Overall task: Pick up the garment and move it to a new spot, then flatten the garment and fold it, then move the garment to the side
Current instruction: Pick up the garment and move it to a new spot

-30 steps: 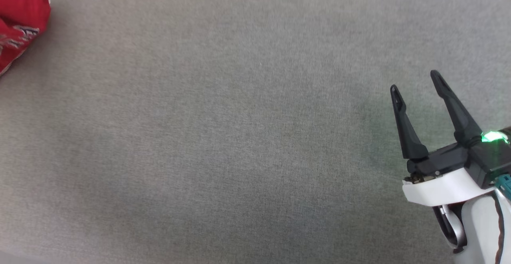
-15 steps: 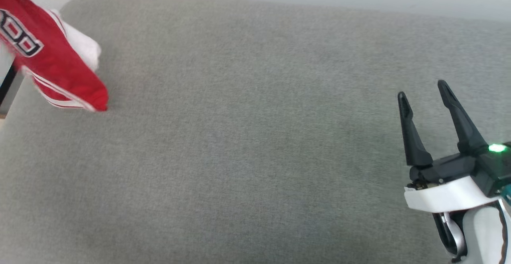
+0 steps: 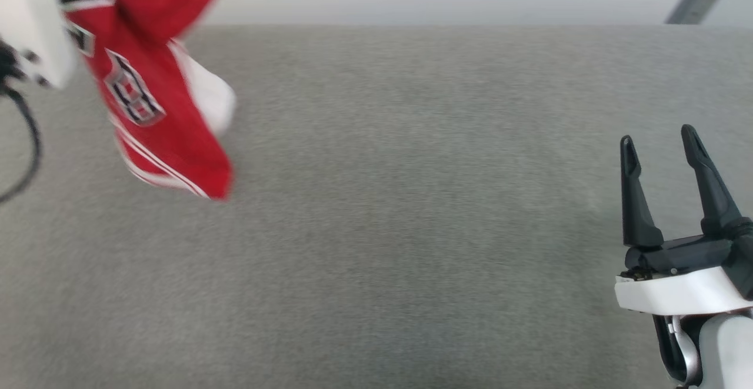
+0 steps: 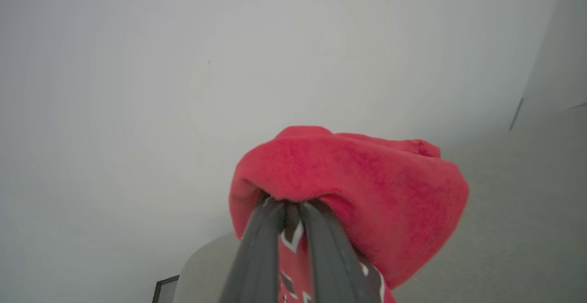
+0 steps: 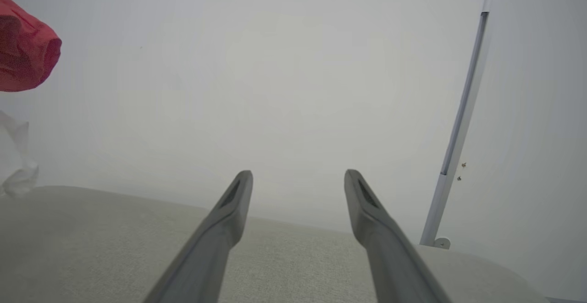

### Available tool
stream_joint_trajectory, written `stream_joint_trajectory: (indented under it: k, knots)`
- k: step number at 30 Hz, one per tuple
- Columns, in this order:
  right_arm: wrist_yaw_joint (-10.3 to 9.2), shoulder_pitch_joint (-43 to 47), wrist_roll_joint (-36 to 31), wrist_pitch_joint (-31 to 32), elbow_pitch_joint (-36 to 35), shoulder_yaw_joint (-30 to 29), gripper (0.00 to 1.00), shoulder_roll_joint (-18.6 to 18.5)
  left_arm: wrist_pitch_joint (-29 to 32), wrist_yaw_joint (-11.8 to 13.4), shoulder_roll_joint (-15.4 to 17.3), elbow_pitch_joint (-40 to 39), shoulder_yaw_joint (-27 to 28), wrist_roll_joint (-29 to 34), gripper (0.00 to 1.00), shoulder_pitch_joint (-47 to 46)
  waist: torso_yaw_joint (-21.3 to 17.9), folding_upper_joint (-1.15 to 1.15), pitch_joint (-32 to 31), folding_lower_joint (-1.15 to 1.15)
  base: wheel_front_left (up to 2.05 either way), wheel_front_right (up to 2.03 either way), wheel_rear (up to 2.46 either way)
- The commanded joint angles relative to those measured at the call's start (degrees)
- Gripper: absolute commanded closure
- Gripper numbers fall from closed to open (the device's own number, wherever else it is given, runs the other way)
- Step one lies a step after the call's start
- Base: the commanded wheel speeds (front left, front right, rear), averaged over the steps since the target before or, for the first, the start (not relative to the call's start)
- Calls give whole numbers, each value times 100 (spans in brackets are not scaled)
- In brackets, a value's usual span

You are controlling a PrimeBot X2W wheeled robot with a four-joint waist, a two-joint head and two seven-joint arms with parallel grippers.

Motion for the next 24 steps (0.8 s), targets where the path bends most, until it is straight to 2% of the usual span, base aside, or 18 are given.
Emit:
stream_joint_trajectory:
  k: [1, 5, 11, 15, 24]
  knots:
    - [0, 25, -15, -31, -12, -48, 0, 45, 168, 127, 15, -402, -62, 1, 100, 160, -254, 0, -23, 0, 0, 0, 0]
    - [0, 77, -24, -31, -4, -107, 0, 129, 548, 358, -16, -1221, -231, 2, 100, 414, -576, 0, -41, 0, 0, 0, 0]
    - [0, 128, -13, -31, 34, -172, 0, 242, 920, 479, -194, -1815, -668, -66, 100, 835, -992, 0, -13, 0, 0, 0, 0]
    - [0, 167, 16, -31, 63, -92, 0, 317, 1041, 543, -441, -1736, -1092, -85, 100, 1222, -1200, 0, 49, 0, 0, 0, 0]
    - [0, 119, 68, -31, 174, 43, 0, 420, 1019, 460, -738, -1040, -1808, -162, 100, 2052, -1459, 0, 194, 0, 0, 0, 0]
